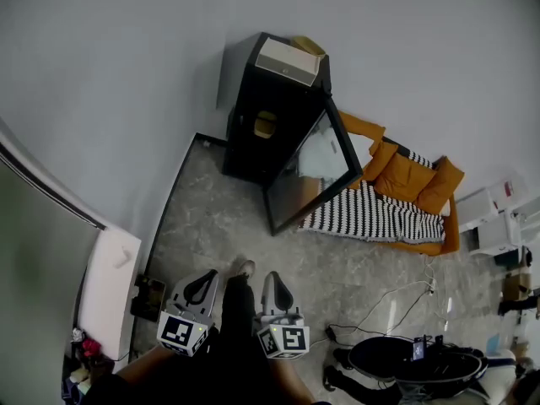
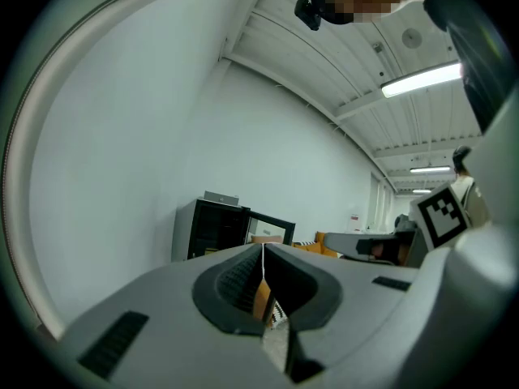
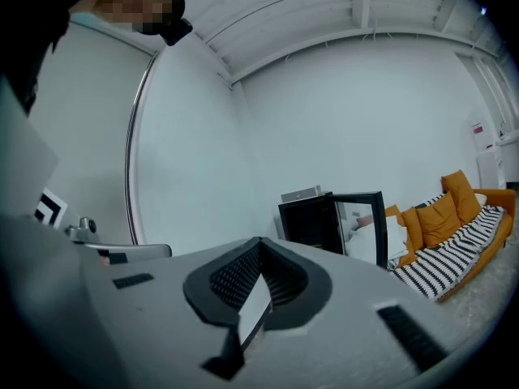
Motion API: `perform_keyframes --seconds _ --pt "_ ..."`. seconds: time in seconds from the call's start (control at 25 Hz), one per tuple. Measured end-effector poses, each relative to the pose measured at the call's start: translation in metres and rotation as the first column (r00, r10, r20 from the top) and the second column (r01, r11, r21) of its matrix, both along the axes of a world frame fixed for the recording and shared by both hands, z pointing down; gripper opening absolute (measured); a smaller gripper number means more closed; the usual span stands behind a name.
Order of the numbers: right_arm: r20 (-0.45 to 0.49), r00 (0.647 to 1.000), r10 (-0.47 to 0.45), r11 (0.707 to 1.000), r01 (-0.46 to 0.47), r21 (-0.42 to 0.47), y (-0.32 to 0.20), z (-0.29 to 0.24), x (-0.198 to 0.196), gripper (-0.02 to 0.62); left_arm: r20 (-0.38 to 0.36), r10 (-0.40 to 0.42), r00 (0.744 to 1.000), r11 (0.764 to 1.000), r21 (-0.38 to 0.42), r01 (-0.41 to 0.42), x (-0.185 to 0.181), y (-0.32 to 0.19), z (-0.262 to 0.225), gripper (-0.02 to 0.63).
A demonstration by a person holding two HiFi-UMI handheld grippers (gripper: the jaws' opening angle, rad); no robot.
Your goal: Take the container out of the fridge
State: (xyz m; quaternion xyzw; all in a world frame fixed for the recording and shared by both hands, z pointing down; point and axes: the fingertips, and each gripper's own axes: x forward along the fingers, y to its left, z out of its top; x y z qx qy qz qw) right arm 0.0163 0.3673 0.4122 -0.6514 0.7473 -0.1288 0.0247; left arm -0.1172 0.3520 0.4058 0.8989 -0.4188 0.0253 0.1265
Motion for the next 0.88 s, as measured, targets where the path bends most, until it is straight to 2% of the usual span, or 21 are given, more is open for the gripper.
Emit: perform_keyframes --seconds 0.32,0.52,0.88 --pt "-0.017 0.999 -0.042 0.999 0.042 0.010 -0.077 0.010 0.016 0.000 0.029 -0.031 0.999 0.999 0.006 0.031 0.014 -0.069 0.012 0.006" --pt "-0.075 0.994 -0.075 0.997 0.076 0.002 -0.134 0.015 0.036 0.000 0.011 -0.043 0.999 0.998 -0.037 0.044 0.039 -0.120 0.021 0.006" --pt "-0.079 0.988 -0.129 0.992 0.129 -0.014 -0.230 0.018 0.088 0.000 0.014 -0.062 0.998 0.995 -0.083 0.063 0.102 -0.210 0.027 0.006"
